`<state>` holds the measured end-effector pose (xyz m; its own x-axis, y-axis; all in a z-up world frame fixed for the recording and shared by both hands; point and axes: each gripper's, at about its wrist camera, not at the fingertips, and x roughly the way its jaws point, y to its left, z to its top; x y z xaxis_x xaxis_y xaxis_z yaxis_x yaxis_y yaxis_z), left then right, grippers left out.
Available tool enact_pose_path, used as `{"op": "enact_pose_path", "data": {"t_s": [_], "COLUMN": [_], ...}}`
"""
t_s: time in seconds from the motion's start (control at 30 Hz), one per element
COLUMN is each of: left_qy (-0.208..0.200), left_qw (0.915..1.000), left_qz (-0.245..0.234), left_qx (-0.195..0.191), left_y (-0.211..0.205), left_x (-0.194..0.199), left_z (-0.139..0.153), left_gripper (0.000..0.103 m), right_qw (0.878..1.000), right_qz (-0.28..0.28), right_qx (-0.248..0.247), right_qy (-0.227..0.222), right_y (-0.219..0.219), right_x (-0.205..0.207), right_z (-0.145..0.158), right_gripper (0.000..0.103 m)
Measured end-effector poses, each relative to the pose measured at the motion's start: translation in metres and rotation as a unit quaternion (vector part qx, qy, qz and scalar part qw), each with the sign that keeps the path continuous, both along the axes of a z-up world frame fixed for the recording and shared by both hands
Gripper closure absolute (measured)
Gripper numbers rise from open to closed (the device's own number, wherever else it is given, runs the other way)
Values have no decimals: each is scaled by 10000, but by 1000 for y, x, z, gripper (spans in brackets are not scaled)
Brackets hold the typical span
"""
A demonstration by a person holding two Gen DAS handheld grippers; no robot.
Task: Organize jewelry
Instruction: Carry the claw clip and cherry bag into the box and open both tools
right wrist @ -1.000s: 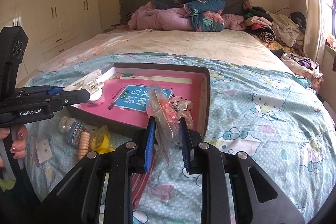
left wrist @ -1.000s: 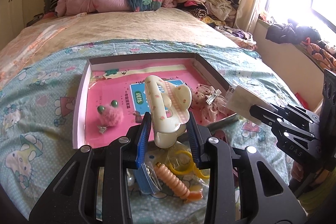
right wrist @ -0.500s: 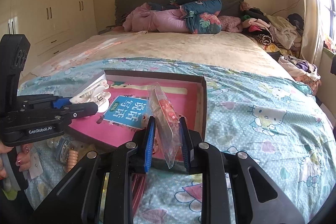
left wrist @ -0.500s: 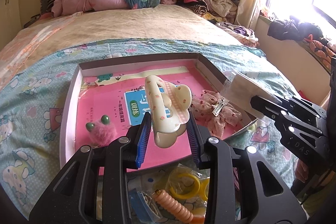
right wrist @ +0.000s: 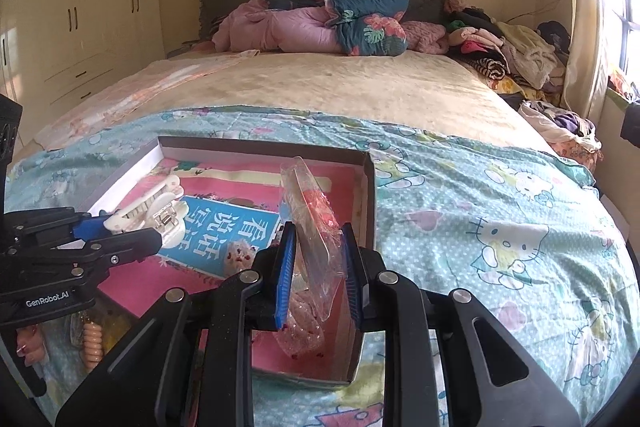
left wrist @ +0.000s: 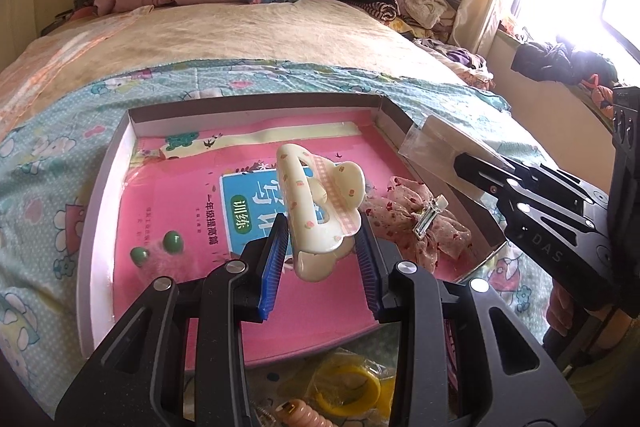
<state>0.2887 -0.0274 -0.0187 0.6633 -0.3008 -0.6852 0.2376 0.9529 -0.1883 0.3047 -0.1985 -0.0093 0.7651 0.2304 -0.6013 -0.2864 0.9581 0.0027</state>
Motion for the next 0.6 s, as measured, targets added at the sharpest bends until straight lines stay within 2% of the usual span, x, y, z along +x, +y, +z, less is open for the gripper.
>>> {"op": "enact_pose_path", "data": {"t_s": [0.5, 0.6], "left_qy": [184, 189], "left_qw": [9998, 9998], "left_qz": [-98, -93], "left_qx": [45, 46], "left_y": [-6, -5], "left_x": [8, 7], "left_z": [-18, -19], "left_gripper": [78, 78], "right_qw": [9984, 9981], "right_qz": [-355, -367], "right_qx": [-362, -301], "right_qy": [257, 385], "right_y": [5, 4], "right_x": [39, 41], "right_z": [-29, -34], "right_gripper": [80, 78]}}
